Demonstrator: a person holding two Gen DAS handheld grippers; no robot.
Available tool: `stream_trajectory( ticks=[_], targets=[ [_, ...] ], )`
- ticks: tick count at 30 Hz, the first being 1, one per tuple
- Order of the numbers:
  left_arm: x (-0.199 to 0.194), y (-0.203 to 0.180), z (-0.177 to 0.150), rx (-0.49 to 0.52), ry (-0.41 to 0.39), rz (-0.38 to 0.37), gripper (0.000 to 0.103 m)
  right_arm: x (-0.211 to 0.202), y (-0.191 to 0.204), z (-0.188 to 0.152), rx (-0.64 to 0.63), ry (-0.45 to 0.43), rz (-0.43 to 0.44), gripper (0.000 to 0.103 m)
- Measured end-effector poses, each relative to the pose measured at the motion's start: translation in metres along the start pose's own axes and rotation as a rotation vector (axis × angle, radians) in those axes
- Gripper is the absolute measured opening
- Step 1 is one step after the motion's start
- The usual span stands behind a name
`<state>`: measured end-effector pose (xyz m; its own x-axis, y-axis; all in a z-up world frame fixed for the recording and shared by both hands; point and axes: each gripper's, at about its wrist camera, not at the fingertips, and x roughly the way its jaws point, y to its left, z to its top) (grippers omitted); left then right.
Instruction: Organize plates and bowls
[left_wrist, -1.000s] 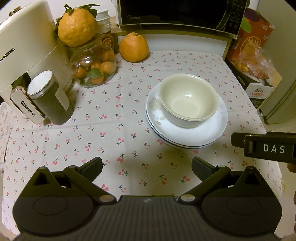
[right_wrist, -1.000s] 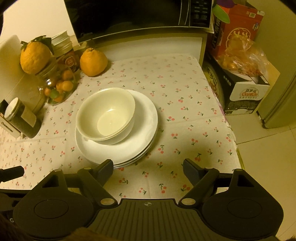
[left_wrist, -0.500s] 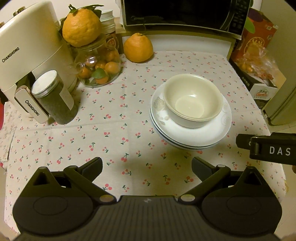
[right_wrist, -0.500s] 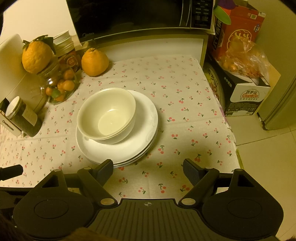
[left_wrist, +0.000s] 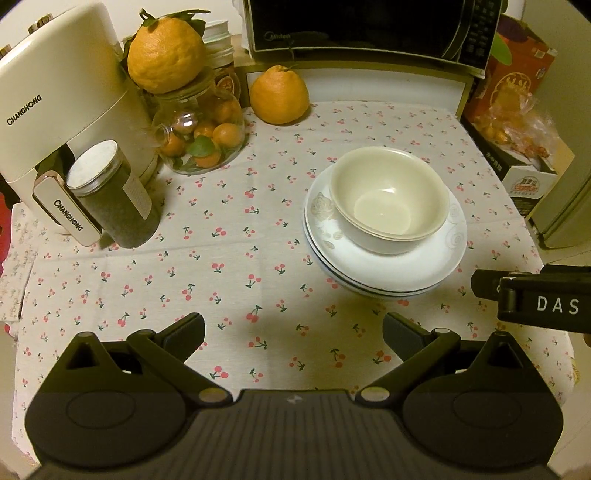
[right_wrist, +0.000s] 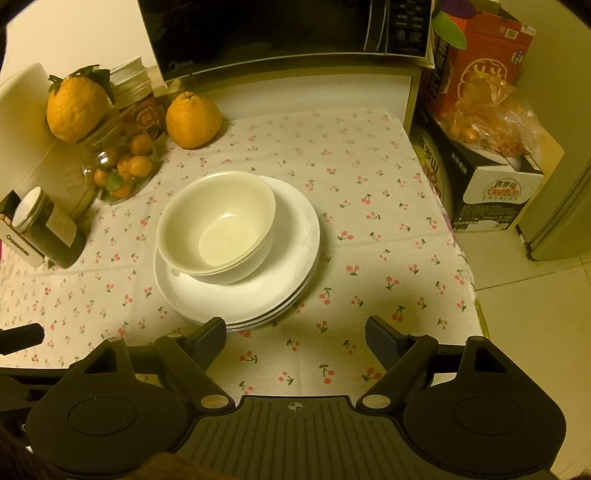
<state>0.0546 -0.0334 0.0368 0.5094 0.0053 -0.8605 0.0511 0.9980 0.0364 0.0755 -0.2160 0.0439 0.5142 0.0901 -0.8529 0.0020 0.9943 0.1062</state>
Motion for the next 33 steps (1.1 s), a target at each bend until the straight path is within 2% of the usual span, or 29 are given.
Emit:
stream_trajectory(
  ticks=[33],
  targets=[
    [0.0005,0.0008,-0.0001,0.003,0.001,0.005,0.103,0.0033,0.0017,-0.0016,-0.002,0.008,0.001,0.084]
  ],
)
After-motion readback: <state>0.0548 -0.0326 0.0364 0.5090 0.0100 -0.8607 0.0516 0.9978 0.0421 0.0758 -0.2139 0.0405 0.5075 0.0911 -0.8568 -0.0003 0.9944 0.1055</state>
